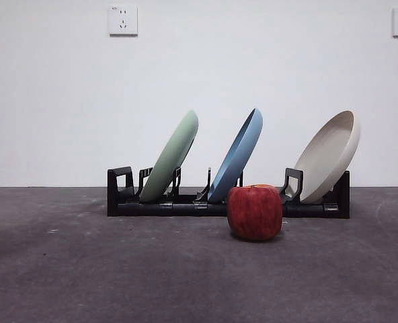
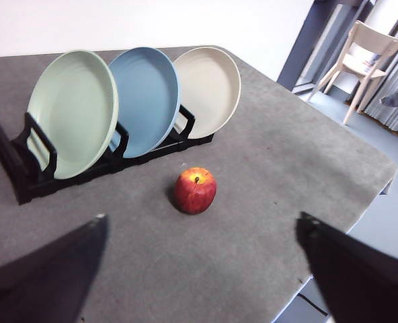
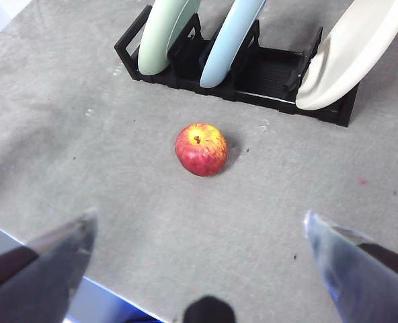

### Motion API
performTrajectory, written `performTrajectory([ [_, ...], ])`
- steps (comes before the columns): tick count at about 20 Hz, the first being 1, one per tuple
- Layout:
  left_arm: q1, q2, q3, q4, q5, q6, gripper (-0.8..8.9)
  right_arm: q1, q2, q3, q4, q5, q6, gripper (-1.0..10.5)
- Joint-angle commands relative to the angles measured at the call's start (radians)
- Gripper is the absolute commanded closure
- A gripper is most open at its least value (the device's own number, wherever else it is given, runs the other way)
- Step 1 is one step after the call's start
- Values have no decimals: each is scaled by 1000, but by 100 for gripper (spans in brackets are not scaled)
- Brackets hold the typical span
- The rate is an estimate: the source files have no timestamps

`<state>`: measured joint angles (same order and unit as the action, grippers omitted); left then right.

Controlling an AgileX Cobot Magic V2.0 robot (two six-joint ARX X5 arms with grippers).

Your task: Take the green plate from the plate rack,put the plate on the table,take the apple from the table,put the apple in the plate

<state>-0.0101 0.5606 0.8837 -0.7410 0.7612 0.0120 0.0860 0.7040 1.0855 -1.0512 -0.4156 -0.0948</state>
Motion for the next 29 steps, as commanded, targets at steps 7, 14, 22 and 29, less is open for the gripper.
performTrajectory([
  [7,-145,264,60,288,-140,-14,94,3,3,2,3,2,1,257],
  [14,-362,687,146,601,-375,-10,95,3,8,2,3,-1,1,257],
  [22,-444,1120,418,718,-505,26,95,3,10,2,2,-2,3,257],
  [29,-456,1321,538,709,-549,26,95,3,10,2,-5,-3,12,258],
])
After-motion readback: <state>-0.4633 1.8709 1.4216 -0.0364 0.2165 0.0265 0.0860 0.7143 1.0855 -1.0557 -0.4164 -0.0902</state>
